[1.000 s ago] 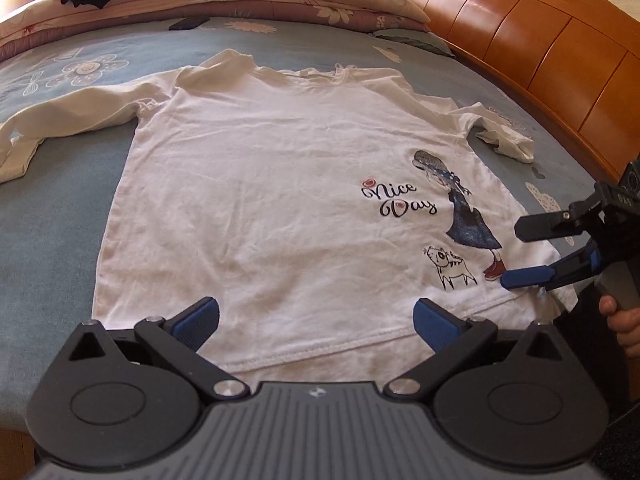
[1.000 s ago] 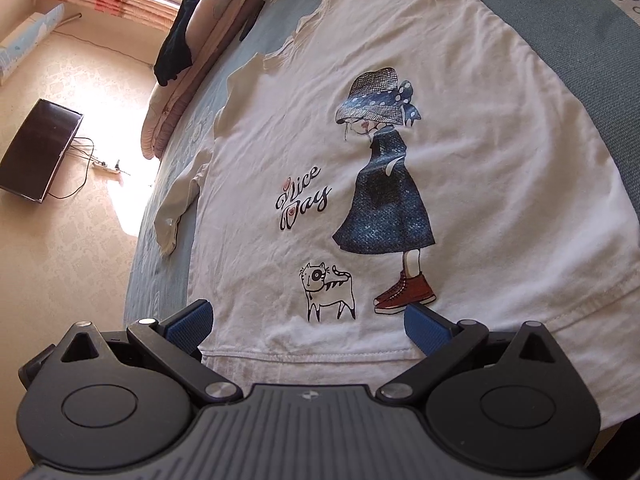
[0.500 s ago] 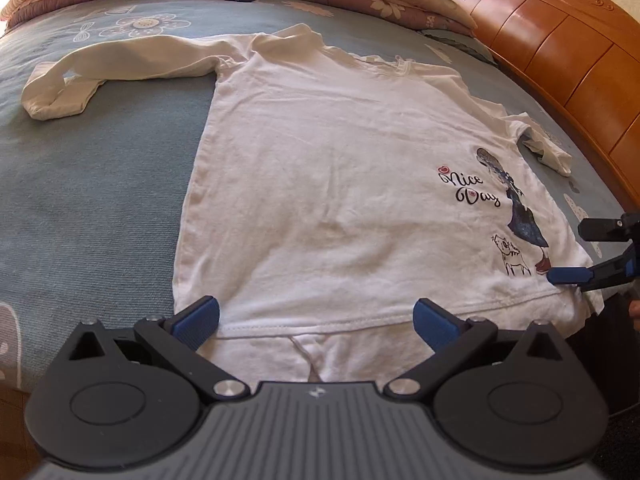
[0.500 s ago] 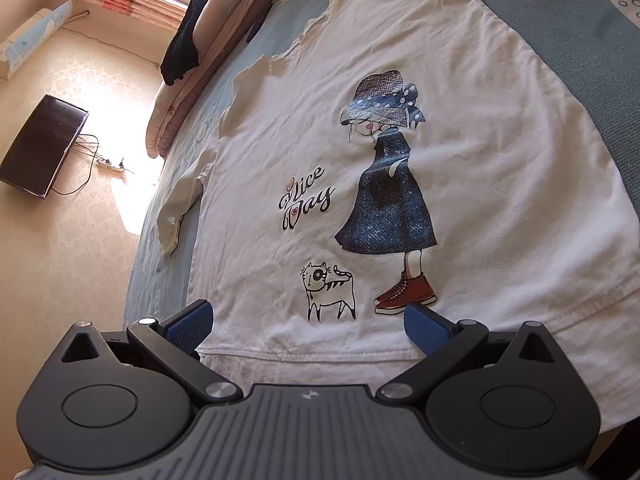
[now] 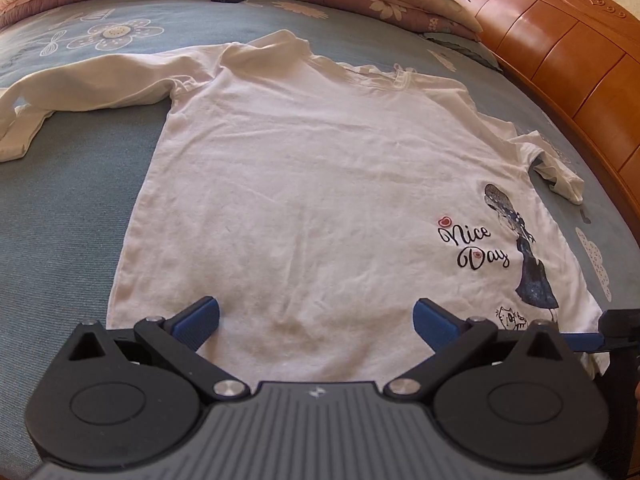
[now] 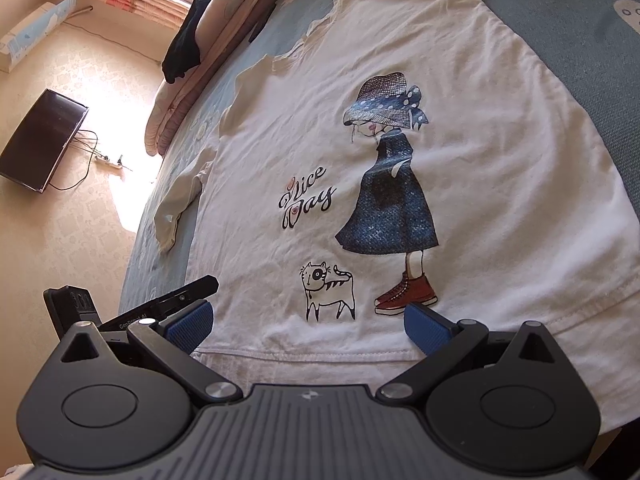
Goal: Fold clothes
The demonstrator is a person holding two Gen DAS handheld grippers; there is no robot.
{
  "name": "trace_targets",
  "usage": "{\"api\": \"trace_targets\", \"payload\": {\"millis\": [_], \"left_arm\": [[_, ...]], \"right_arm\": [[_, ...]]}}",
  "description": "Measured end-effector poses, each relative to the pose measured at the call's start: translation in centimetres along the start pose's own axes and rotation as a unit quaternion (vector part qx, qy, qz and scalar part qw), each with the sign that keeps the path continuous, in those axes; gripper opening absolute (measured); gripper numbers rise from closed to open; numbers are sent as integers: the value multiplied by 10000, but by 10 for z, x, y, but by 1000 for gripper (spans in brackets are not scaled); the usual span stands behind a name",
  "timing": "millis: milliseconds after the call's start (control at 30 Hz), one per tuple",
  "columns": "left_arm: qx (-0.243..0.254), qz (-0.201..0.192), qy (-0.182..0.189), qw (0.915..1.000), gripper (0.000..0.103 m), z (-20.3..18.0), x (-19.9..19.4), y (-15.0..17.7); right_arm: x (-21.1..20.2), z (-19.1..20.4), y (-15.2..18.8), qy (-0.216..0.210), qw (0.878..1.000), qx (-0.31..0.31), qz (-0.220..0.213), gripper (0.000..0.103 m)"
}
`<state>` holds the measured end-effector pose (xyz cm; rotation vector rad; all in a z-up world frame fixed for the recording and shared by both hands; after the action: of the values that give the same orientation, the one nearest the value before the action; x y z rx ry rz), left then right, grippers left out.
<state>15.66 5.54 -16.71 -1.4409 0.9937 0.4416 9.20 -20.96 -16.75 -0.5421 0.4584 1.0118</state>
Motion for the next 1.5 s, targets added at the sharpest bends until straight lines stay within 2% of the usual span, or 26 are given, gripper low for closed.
{"api": "trace_targets", "payload": {"millis": [167, 333, 600, 733, 867, 900, 967, 1067, 1233, 1300, 1367, 1500], "left_arm": [[37, -244, -53, 9997, 103, 0, -3, 5], [1, -230, -112, 9997, 102, 0, -2, 3], [-149, -86, -346, 9993, 102, 0, 3, -1], [-86, 34, -603, 9981, 102, -4, 7, -2], [113, 353, -915, 9951, 102, -11, 13, -6], [109, 368, -834, 9958, 102, -14, 14, -10], [80, 292, -434, 9986, 102, -25, 15, -23], [229, -45, -69, 9997, 102, -43, 14, -55], [283, -731, 308, 9964, 102, -52, 24, -109], [165, -802, 301, 9962, 102, -42, 40, -120], [-7, -696, 202, 9974, 102, -27, 62, -125], [-189, -377, -6, 9991, 102, -3, 95, -123]], "right_arm": [[3, 4, 1, 154, 9997, -156, -47, 103], [6, 8, 4, 357, 9985, -400, -88, 103], [5, 7, 3, 289, 9989, -368, -96, 103], [4, 6, 4, 187, 9990, -381, -126, 103], [2, 4, 5, 76, 9990, -403, -181, 103], [1, 4, 5, 69, 9990, -401, -187, 103], [2, 5, 4, 88, 9990, -374, -208, 103], [4, 7, 5, 201, 9986, -435, -244, 103], [14, 19, 15, 802, 9901, -1138, -193, 103], [19, 24, 21, 1088, 9826, -1493, -169, 103], [23, 26, 24, 1302, 9768, -1692, -148, 103], [22, 25, 21, 1398, 9796, -1417, -269, 103]]}}
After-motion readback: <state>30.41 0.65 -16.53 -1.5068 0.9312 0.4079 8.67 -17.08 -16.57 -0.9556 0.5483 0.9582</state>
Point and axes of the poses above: each gripper's, at about its wrist camera, not at the fingertips, and x roughly the way its jaws point, z to its left, y to its underside, the point moved 9 cm from there along x, roughly the way its jaws point, and after that the axes turned 7 degrees about x, right-handed, at the moved point
